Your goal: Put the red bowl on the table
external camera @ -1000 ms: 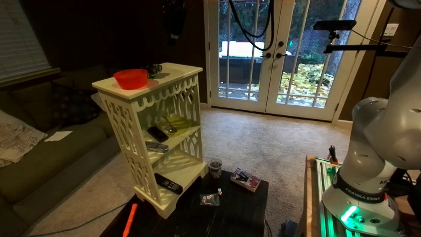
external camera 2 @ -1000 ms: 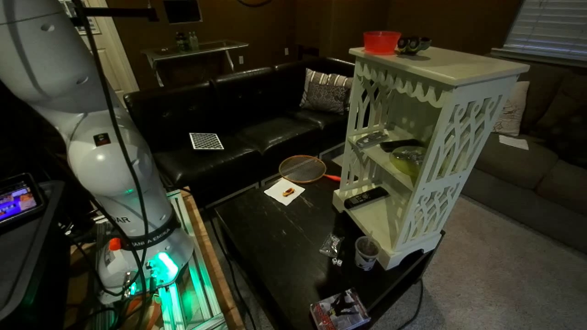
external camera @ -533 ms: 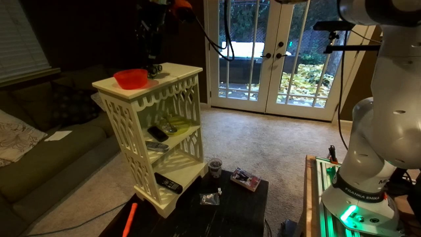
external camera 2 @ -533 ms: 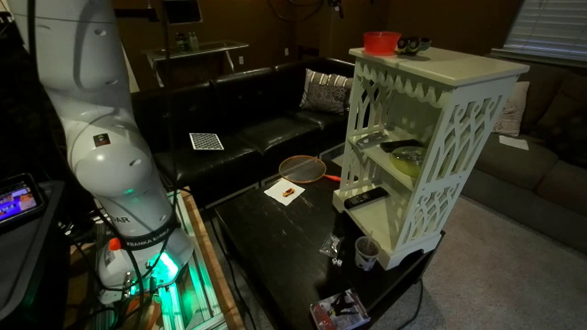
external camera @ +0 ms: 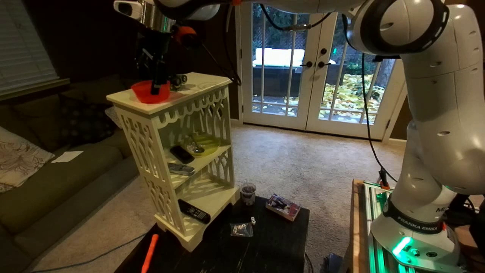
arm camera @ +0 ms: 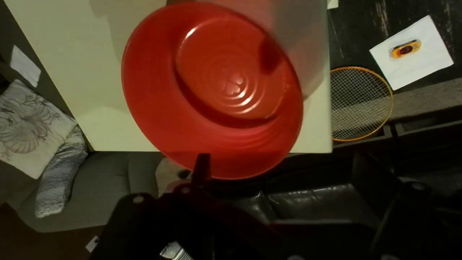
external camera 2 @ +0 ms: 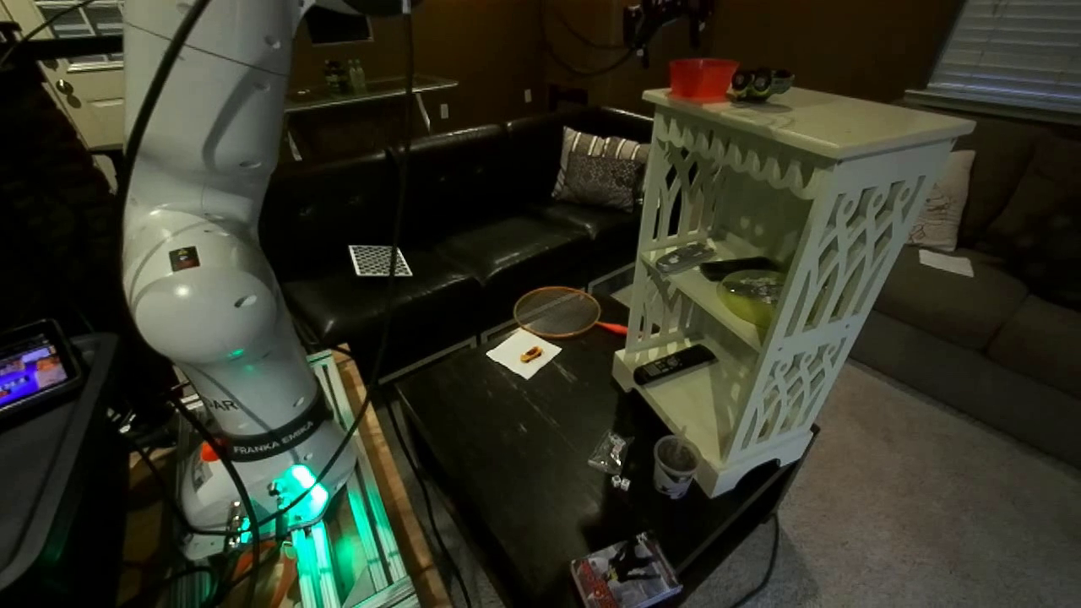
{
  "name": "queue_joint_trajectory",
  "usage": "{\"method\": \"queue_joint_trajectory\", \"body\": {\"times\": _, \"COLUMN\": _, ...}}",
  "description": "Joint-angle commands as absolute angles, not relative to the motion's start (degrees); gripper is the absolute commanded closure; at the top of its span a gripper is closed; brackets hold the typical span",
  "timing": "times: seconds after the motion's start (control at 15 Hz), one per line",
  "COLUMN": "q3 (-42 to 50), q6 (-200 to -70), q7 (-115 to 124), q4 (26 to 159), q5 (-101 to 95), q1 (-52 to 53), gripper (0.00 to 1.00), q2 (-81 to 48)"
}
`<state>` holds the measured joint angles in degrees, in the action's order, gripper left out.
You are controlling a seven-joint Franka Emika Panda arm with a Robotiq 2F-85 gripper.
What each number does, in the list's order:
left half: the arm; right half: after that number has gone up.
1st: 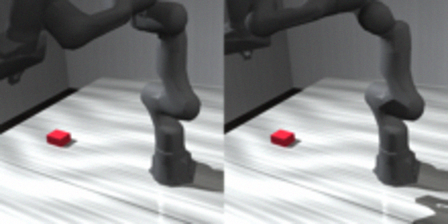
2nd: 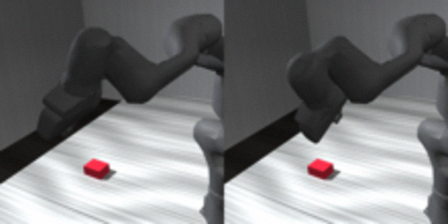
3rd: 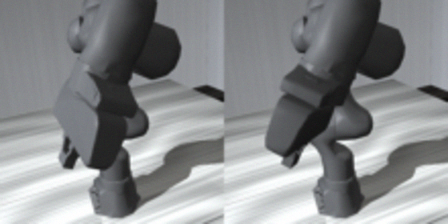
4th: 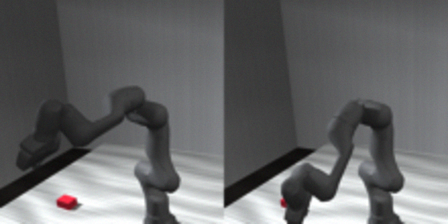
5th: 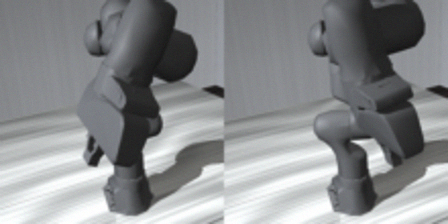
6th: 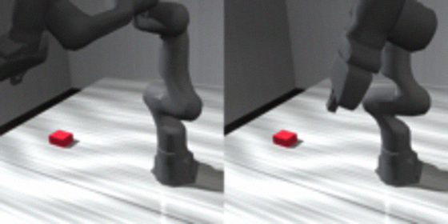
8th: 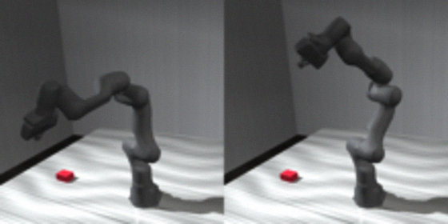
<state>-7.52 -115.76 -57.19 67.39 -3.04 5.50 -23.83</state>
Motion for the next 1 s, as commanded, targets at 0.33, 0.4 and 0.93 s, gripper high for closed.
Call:
{"method": "queue_joint_trajectory", "body": {"times": 0.33, "q3": -7.67, "q6": -102.63, "q7": -59.92, "q4": 59.04, "q5": -2.93, "q1": 5.14, "gripper": 0.64, "q2": -25.64}}
{"method": "queue_joint_trajectory", "body": {"times": 0.4, "q3": -7.71, "q6": -100.38, "q7": -60.14, "q4": 58.21, "q5": -2.98, "q1": 5.22, "gripper": 0.70, "q2": -25.73}}
{"method": "queue_joint_trajectory", "body": {"times": 0.93, "q3": -7.44, "q6": -94.19, "q7": -59.60, "q4": 54.24, "q5": -4.00, "q1": 6.02, "gripper": 0.74, "q2": -26.34}}
